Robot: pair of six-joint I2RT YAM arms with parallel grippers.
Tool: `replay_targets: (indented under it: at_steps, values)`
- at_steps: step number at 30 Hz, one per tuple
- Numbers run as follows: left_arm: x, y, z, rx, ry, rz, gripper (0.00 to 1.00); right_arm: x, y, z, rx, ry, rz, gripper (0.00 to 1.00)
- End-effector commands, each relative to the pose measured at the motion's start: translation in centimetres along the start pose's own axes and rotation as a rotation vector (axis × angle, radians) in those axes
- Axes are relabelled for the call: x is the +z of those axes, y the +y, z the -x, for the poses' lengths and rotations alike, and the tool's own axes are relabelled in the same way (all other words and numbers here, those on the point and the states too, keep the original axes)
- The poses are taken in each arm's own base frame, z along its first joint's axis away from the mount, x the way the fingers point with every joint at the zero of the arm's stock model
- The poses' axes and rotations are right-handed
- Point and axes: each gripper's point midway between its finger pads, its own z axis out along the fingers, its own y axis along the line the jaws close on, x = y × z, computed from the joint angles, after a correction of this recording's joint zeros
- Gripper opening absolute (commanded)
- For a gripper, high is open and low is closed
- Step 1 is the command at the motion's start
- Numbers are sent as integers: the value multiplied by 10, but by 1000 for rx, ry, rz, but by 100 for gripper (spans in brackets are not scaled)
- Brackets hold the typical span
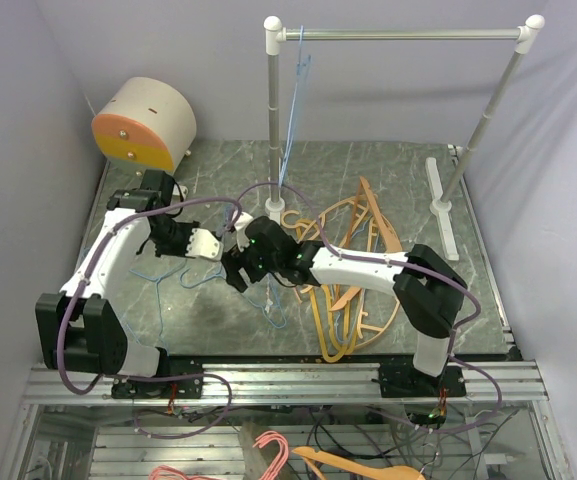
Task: Organize the hangers
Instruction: Pick up the hanger at the center of the board.
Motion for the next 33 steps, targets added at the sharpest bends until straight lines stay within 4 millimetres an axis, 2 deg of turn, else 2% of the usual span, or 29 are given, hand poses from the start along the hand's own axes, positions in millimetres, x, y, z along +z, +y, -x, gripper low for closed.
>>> replay_targets:
  at_steps: [1, 6, 7, 8, 10, 15, 16, 17, 18, 19, 20, 25, 29, 31, 33]
  values:
    - [-24, 4, 18, 22, -29, 40, 7, -4, 1, 2, -13, -13, 18, 71]
    - [-31, 7, 25, 25, -40, 69, 7, 1, 5, -7, -10, 15, 47, 45]
    - [-33, 8, 27, 28, -42, 77, 7, 2, 5, -9, -8, 20, 47, 37]
    - [-34, 9, 28, 29, -44, 82, 7, 3, 5, -11, -5, 27, 46, 23]
    - [-35, 10, 31, 30, -48, 91, 7, 2, 5, -10, -2, 27, 47, 0]
    - [-50, 19, 50, -25, -104, 155, 9, -17, 8, 0, 23, -37, 42, 0]
    - [-56, 20, 56, -42, -121, 163, 18, -25, 9, 2, 30, -59, 47, 0]
    - [-63, 23, 62, -84, -143, 179, 33, -33, 9, 3, 37, -77, 52, 0]
    - [-74, 28, 70, -108, -166, 208, 58, -44, 13, 8, 47, -113, 69, 0]
    - [-84, 29, 77, -121, -191, 224, 89, -54, 16, 7, 50, -130, 86, 0]
    - [-94, 26, 85, -129, -216, 231, 100, -63, 18, 3, 56, -139, 99, 0]
    - [-145, 19, 116, -136, -301, 296, 99, -111, 37, -11, 101, -194, 207, 0]
    - [-189, 32, 127, -317, -342, 445, 99, -157, 56, -12, 125, -290, 302, 0]
    - [-208, 32, 132, -353, -354, 496, 99, -183, 63, -11, 137, -346, 348, 0]
    - [-223, 31, 137, -393, -377, 539, 99, -202, 66, -18, 160, -356, 369, 0]
